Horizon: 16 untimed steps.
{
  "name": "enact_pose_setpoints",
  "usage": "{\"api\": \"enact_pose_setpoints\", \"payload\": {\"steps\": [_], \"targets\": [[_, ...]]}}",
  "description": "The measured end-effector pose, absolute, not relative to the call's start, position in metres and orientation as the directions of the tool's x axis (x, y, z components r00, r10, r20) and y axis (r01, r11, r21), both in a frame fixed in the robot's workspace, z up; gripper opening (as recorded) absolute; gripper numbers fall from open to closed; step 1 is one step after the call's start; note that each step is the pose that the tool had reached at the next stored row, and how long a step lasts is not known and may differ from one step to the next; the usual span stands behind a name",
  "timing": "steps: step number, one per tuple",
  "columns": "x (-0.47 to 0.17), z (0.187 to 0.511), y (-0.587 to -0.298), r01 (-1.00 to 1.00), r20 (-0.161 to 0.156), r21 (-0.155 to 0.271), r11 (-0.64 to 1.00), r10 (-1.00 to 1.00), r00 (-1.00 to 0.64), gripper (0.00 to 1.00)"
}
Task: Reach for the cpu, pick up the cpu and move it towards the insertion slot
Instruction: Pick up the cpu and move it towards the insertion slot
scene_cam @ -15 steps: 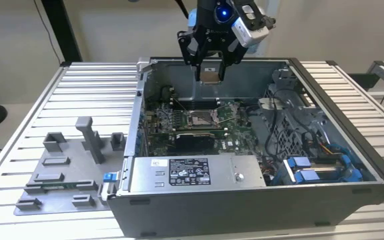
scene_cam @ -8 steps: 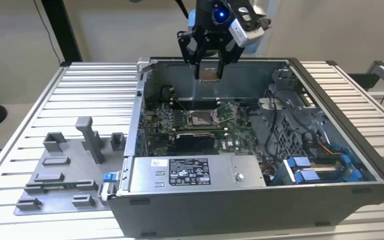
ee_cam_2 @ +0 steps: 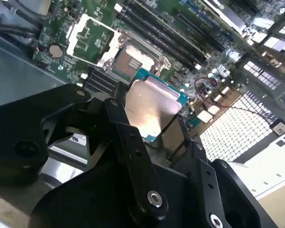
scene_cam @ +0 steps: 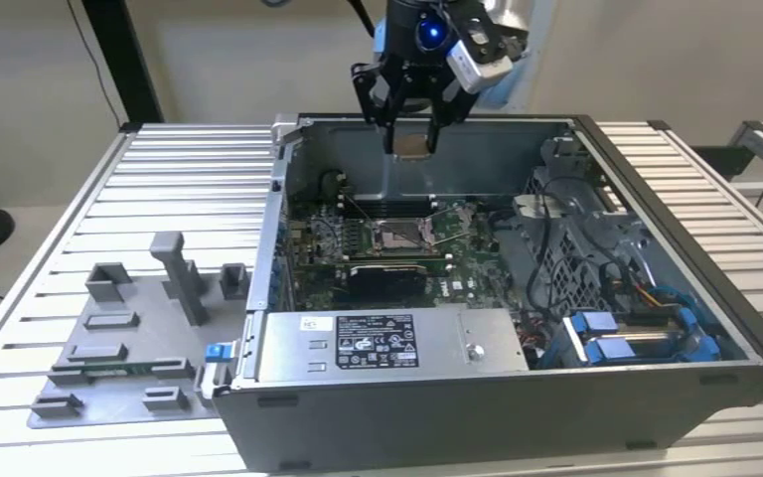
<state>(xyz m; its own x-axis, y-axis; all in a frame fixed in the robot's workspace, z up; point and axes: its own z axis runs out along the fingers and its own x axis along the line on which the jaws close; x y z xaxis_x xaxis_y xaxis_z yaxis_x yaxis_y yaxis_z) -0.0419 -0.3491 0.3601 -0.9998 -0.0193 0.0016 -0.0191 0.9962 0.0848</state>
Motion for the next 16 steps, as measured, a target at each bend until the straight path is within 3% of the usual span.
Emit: {"api": "enact_pose_setpoints", "payload": {"steps": [16], "targets": [[-0.042,0.362,-0.328,-0.009,0.001,0.085,0.996,-0.009,-1.000,0.00]]}}
